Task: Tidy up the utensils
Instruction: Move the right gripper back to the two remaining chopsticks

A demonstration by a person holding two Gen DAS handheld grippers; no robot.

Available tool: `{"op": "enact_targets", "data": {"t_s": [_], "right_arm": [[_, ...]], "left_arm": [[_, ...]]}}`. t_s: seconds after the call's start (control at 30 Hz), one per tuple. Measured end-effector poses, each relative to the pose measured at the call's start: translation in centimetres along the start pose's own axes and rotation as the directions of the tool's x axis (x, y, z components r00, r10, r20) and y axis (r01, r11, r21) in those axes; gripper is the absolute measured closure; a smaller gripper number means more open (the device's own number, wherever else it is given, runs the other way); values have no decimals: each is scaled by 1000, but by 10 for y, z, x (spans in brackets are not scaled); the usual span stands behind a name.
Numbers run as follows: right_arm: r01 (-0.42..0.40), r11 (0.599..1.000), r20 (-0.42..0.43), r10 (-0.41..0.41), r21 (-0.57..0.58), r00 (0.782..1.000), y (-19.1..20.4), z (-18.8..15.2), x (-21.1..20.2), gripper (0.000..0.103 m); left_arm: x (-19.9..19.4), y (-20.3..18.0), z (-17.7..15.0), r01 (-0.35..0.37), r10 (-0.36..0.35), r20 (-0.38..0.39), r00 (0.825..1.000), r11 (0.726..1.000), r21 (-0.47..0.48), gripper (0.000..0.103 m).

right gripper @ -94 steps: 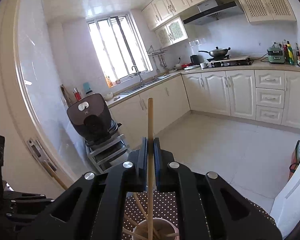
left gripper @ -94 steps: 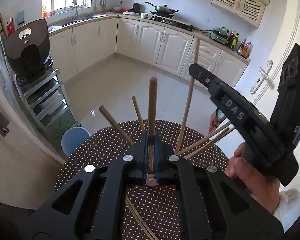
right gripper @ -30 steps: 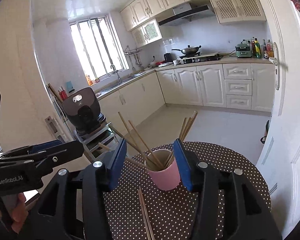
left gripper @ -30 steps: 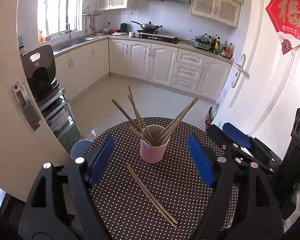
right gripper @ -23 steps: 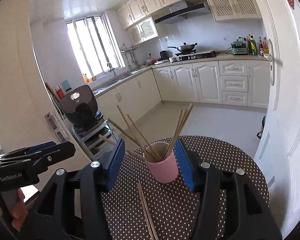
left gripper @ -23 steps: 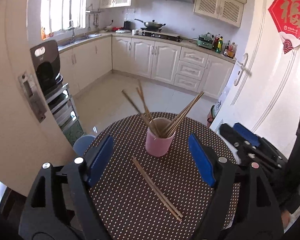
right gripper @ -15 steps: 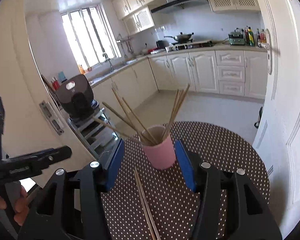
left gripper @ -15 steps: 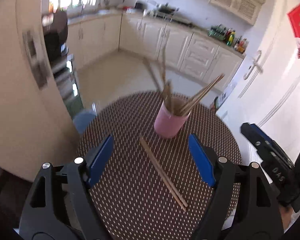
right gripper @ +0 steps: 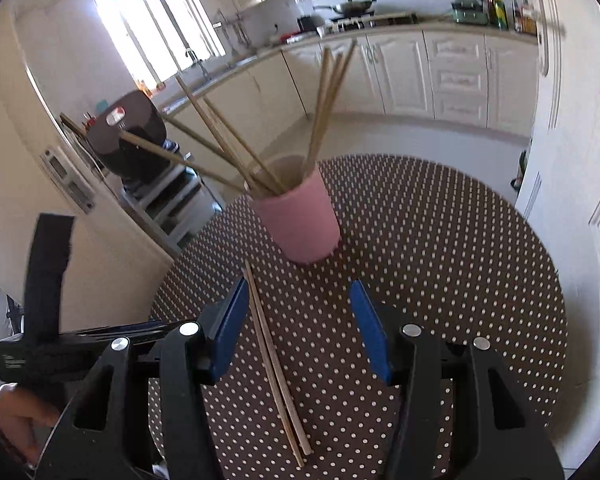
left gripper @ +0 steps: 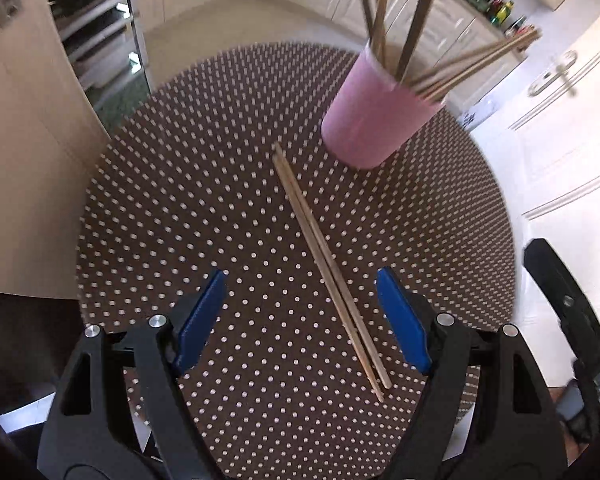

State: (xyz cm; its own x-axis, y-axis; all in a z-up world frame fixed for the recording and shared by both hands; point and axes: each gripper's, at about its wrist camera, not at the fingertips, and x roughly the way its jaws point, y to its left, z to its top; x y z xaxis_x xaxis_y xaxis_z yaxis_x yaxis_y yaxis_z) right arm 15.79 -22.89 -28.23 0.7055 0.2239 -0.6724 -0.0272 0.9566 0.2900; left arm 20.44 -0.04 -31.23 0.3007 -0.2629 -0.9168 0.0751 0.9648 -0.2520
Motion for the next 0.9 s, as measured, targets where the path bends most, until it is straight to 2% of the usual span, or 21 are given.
{"op": "enact_targets", "data": {"t_s": [0.1,0.27,0.47,0.6,0.9], "right_arm": [[-1,1000,-38,1,6,999,-7,-3,9,52],[0,1000,-79,2,21,997,-15,-3,22,52],[-7,1000,-103,8,13,995,-18,6,37,52],[-13,1000,-125,13,6,992,-17,8,45,52],[-24,1000,-170,21,-18,985,-12,9,59,52]], "left_arm": [[26,0,0,-22,21,-52,998,1000,-9,27],[48,-4,-1,-72,74,-83,994,997,18,27],[70,2,1,-104,103,-131,986,995,-1,27],[79,-3,6,-142,145,-120,982,989,31,27],[91,-9,24,-157,158,-142,977,987,18,27]]}}
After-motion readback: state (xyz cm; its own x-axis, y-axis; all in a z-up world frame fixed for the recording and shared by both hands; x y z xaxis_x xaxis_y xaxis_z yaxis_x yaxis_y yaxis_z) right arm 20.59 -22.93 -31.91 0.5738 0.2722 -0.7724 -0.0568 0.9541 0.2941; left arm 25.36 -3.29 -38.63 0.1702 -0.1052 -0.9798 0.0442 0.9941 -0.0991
